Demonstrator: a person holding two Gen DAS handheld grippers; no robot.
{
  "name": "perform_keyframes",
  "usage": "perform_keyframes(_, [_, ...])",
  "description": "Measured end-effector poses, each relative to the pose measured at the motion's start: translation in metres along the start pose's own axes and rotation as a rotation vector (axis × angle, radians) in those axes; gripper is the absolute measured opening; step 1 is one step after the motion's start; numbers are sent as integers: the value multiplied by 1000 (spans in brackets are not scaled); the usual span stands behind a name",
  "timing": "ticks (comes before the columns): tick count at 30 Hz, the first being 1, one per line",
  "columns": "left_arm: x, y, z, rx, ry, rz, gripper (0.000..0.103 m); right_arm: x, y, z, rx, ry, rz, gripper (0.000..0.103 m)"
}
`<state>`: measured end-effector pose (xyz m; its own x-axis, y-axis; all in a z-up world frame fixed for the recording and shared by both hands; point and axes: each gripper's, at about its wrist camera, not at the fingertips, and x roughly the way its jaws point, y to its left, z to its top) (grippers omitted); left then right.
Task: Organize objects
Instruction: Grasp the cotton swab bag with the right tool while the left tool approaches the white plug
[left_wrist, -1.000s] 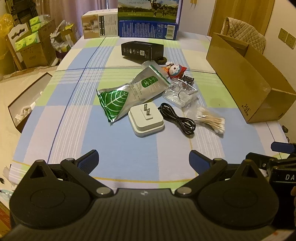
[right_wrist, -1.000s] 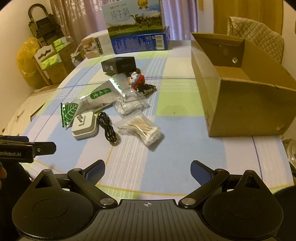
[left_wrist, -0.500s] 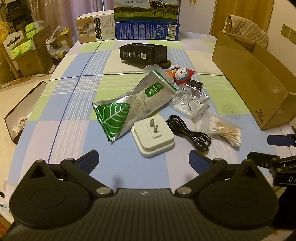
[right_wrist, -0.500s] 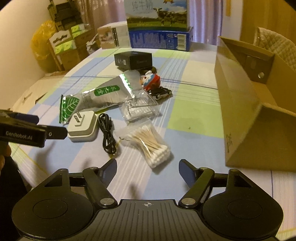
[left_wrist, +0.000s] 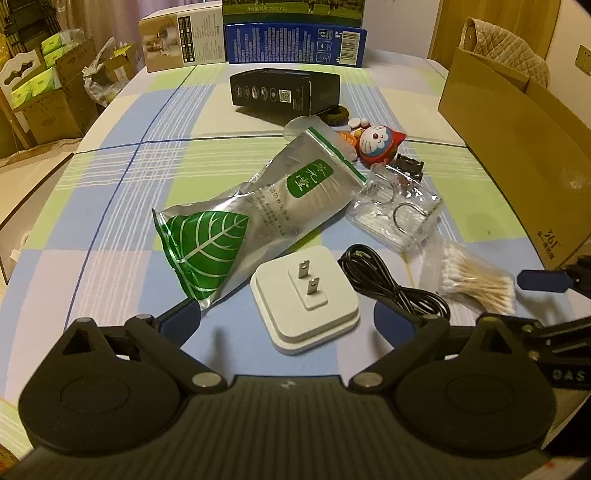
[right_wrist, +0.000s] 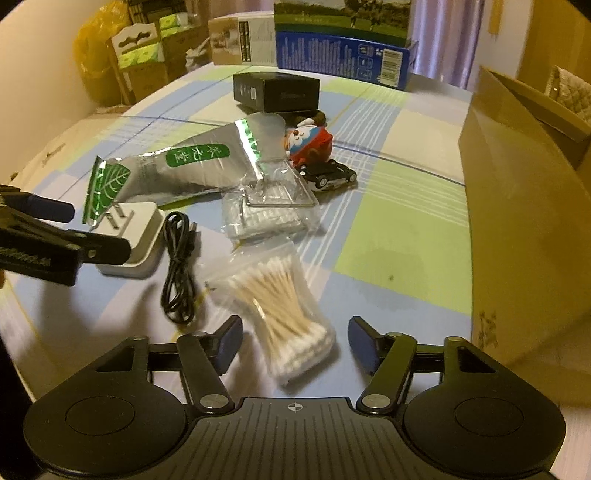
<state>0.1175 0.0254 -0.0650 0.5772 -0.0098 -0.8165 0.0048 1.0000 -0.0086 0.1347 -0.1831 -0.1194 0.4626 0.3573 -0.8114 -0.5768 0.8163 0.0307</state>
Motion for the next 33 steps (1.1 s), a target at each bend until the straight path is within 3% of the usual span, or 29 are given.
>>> perform_keyframes(6, [6, 1, 2, 5, 6, -7, 98, 5, 0, 6, -18, -10, 11, 25])
perform_keyframes(13, [15, -4, 2, -3, 7, -15, 97, -5, -11, -5, 96, -29, -28, 22])
perform_keyframes(19, [27, -9, 3, -32, 17, 4, 84, -8, -13, -7, 130, -39, -32, 23])
perform_keyframes(25, [30, -11, -1, 38, 27, 16, 71, -8, -13, -9, 135, -42, -37, 23])
perform_keyframes(33, [33, -7, 1, 18, 16, 21, 74, -9, -12, -10, 133, -43, -53, 22])
